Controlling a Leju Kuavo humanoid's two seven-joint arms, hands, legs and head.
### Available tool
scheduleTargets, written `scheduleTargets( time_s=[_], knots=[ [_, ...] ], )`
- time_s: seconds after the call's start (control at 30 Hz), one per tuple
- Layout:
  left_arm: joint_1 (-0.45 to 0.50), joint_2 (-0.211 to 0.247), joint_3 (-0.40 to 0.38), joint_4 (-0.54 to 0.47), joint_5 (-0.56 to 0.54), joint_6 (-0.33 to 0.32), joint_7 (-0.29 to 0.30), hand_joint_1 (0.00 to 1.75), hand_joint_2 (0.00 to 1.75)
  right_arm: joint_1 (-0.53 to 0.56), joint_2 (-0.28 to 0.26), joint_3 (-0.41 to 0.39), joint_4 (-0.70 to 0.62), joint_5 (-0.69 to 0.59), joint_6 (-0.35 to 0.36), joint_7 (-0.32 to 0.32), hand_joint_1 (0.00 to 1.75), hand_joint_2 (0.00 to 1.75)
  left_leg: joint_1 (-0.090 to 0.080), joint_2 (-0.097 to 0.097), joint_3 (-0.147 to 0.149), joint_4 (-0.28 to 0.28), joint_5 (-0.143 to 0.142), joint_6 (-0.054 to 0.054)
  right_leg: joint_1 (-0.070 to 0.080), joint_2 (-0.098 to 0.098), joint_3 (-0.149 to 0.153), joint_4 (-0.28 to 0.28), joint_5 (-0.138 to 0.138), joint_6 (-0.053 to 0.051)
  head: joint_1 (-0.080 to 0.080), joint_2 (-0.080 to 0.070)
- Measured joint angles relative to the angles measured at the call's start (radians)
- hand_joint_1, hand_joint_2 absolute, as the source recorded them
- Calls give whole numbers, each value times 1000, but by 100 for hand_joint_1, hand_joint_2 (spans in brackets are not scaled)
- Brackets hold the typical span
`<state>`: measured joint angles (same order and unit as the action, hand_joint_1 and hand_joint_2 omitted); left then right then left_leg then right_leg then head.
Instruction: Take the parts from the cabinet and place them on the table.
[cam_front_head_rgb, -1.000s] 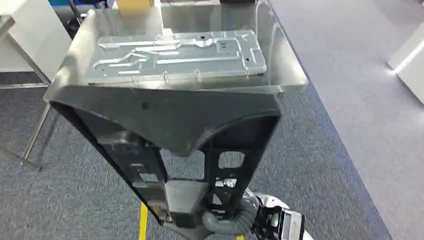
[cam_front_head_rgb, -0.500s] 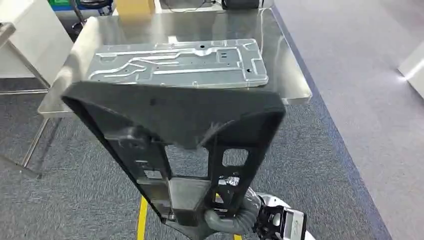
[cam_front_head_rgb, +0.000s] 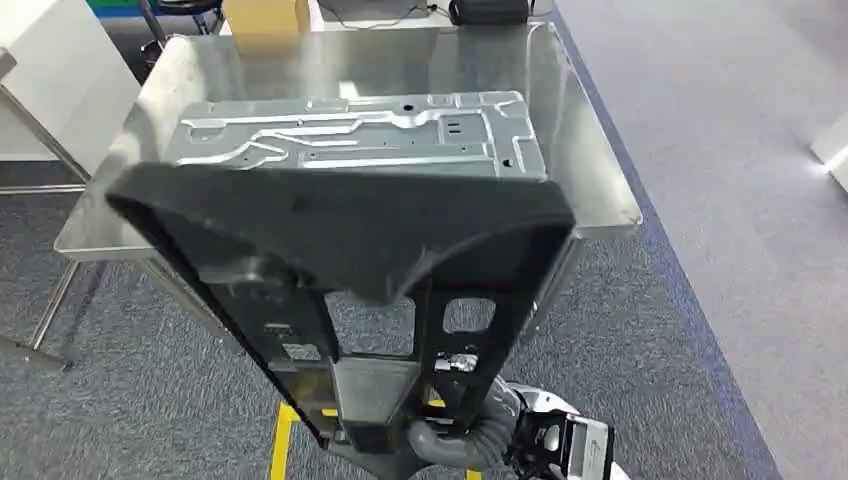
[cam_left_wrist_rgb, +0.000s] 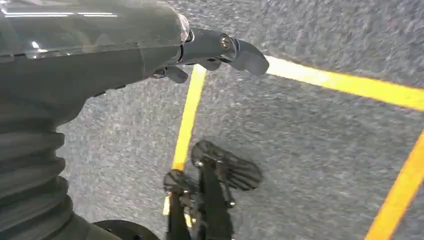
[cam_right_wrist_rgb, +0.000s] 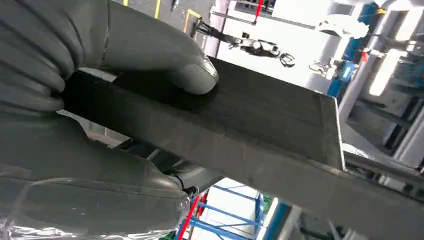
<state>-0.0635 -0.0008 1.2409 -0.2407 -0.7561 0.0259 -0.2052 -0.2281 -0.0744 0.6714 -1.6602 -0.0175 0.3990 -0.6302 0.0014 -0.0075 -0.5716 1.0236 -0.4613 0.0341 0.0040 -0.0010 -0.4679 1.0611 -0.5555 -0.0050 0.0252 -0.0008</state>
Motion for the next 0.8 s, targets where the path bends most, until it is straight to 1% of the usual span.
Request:
scheduleTargets(
  time_s=[0.03,0.07,0.1,0.13,0.17,0.2,0.23,0.27,0.3,0.33,0.37,0.4,0.43,0.47,0.5,0.53,0.57,0.6,0.63,0.67,0.7,0.73,0.77,0.8],
  knots=[
    [-3,0,0,0,-2,-1,-1,0,175,-3,0,0,-1,0,1,0,155,175,1,0,22,-12,-5,6,1,1,-26,56,11,4,5,0],
    [-3,0,0,0,-2,-1,-1,0,175,-4,0,0,-1,-1,1,0,155,175,2,0,34,-19,-8,8,-1,1,-68,118,5,7,8,0],
    [-4,0,0,0,-3,-1,-1,0,175,-3,0,0,-2,-1,1,0,155,175,3,-1,47,-25,-15,9,-6,1,-130,191,-14,12,7,0],
    [-5,0,0,0,-3,-1,-1,0,175,-1,0,0,-2,-1,1,0,155,175,3,-3,59,-28,-26,8,-10,1,-185,243,-46,18,8,0],
    [-3,0,0,0,-3,-1,-1,0,175,0,0,-1,-2,-1,1,0,155,175,4,-5,72,-29,-37,5,-13,1,-226,268,-76,22,7,0],
    [-2,0,0,0,-5,-2,-1,0,175,0,0,-1,-2,-1,1,0,155,175,6,-8,88,-29,-51,1,-15,1,-254,263,-92,26,8,0],
    [-1,-1,0,0,-6,-3,-1,0,175,1,0,-1,-2,-1,1,1,155,175,8,-11,107,-29,-66,-2,-17,1,-264,228,-82,28,7,0],
    [-1,-2,0,0,-6,-4,-1,0,175,1,0,-2,-2,-1,1,1,155,175,10,-13,128,-29,-81,-4,-17,1,-262,172,-47,28,8,0],
    [-2,-2,0,0,-9,-6,-1,0,175,1,0,-2,-2,-1,1,2,155,175,11,-14,149,-30,-97,-7,-17,1,-255,101,20,27,8,0],
    [-3,-3,0,0,-10,-8,-1,0,175,2,0,-2,-2,-1,1,2,155,175,11,-13,160,-33,-115,-12,-17,1,-250,24,135,23,8,0],
    [-4,-4,1,1,-10,-9,-1,0,175,5,-1,-2,0,0,1,2,155,175,8,-14,180,-23,-129,-16,-10,3,-262,-15,225,16,9,0],
    [-9,-5,1,0,-11,-10,-1,0,175,6,-1,-2,2,2,0,6,155,175,8,-17,175,-42,-139,-27,-5,2,-258,-5,191,7,6,0],
    [-9,-4,1,0,-11,-11,-2,0,175,8,-1,-3,0,2,0,9,155,175,11,-17,196,-50,-134,-35,-5,3,-252,-11,194,-2,5,0],
    [-9,-5,1,1,-11,-11,-2,0,175,6,-1,-3,0,2,-1,10,155,175,10,-15,197,-42,-121,-42,-6,4,-243,-21,183,-8,7,0],
    [-10,-5,1,1,-11,-11,-3,0,175,4,0,-3,-2,3,-2,11,155,175,9,-15,199,-27,-106,-49,-6,9,-219,-27,179,-18,3,0],
    [-12,-5,1,1,-11,-13,-4,0,175,8,2,-3,-5,6,-2,13,155,175,13,-11,173,35,-89,-48,-8,8,-195,-43,167,-24,3,0],
    [-14,-5,1,1,-11,-13,-5,0,175,7,3,-3,-5,6,-2,12,155,175,13,-6,131,109,-78,-51,-8,5,-175,-48,156,-31,-1,0],
    [-16,-6,1,1,-11,-13,-6,0,175,7,3,-3,-5,8,-4,13,155,175,15,-5,69,195,-97,-55,-7,4,-155,-51,142,-34,-5,0],
    [-14,-5,1,1,-11,-13,-7,0,175,8,3,-3,-5,10,-5,12,155,175,15,-4,23,242,-141,-60,-7,4,-138,-52,132,-35,-4,0],
    [-12,-6,1,1,-11,-13,-8,0,175,9,3,-3,-5,13,-5,13,155,175,15,-3,-9,261,-198,-60,-6,5,-123,-52,119,-36,-7,0],
    [-9,-6,1,1,-11,-13,-9,0,175,10,3,-3,-5,18,-8,13,155,175,15,-3,-38,258,-255,-57,-6,8,-102,-52,104,-36,-6,0],
    [-8,-7,1,1,-11,-13,-11,0,175,10,3,-3,-5,27,-13,13,155,175,15,-2,-55,235,-277,-55,-5,10,-83,-52,88,-36,-6,0],
    [-9,-7,1,1,-11,-13,-13,0,175,10,3,-3,-5,40,-24,13,155,175,15,-1,-62,191,-254,-53,-4,11,-63,-52,74,-35,-7,0],
    [-8,-8,1,1,-11,-13,-15,0,175,10,3,-5,-6,55,-36,13,155,175,15,-1,-63,126,-176,-46,-1,11,-40,-52,58,-34,-6,0]
  ],
)
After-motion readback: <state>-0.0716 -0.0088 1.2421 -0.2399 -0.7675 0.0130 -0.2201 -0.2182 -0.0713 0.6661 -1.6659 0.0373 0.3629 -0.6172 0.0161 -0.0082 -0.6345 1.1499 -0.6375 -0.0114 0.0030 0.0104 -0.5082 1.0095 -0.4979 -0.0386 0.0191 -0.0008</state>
